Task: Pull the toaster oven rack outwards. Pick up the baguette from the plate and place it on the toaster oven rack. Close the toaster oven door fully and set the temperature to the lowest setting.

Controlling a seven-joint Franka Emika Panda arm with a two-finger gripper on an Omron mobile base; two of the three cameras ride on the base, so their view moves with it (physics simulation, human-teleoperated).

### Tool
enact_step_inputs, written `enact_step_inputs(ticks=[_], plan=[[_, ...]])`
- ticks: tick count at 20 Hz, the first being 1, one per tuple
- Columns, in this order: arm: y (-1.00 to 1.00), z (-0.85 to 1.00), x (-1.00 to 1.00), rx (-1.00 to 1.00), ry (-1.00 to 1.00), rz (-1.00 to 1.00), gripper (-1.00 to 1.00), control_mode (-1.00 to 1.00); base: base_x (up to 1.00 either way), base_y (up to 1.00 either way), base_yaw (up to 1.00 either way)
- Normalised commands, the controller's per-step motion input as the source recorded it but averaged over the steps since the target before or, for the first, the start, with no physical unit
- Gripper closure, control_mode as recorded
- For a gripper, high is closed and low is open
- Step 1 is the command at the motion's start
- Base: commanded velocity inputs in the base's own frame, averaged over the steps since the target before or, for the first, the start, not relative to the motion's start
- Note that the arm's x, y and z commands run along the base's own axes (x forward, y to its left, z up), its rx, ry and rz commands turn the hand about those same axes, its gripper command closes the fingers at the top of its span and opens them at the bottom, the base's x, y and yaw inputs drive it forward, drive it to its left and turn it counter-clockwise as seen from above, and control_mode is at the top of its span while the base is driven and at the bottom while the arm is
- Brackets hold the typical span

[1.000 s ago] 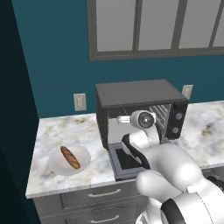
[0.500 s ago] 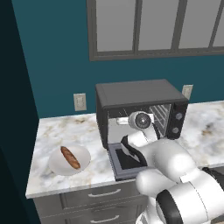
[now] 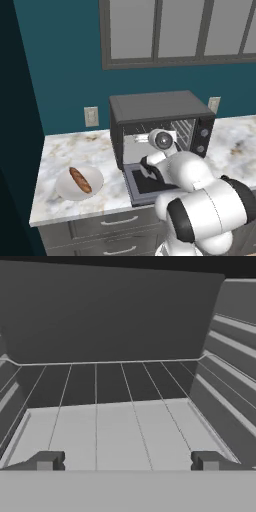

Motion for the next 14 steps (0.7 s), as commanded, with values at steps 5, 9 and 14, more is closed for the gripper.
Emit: enact_step_inputs(ticks=[5,9,14], plan=[[-0.2,-0.06,0.17,0.0,-0.07,0.0,-1.0,-1.0,0.0,0.0,0.0],[-0.1,-0.07,0.21,0.0,-0.01,0.0,-1.0,-1.0,0.0,0.0,0.0],[-0.01,-0.01,0.23,0.0,0.0,0.0,-1.0,-1.0,0.0,0.0,0.0]])
